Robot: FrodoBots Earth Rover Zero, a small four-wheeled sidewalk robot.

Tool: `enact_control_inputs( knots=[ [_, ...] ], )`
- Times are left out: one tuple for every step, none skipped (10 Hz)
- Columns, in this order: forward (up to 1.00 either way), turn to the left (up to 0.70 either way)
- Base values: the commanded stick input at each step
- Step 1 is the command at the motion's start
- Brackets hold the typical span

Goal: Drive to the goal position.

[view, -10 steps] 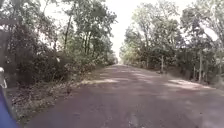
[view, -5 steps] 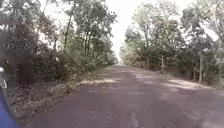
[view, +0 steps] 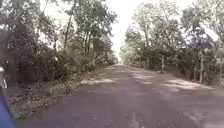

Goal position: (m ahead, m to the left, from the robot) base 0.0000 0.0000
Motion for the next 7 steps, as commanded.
enact_control_inputs(
  knots=[
    [0.06, -0.03],
    [0.05, -0.03],
    [0.05, -0.03],
    [0.06, -0.03],
    [0.06, -0.03],
    [0.06, -0.03],
    [0.05, -0.03]
  ],
)
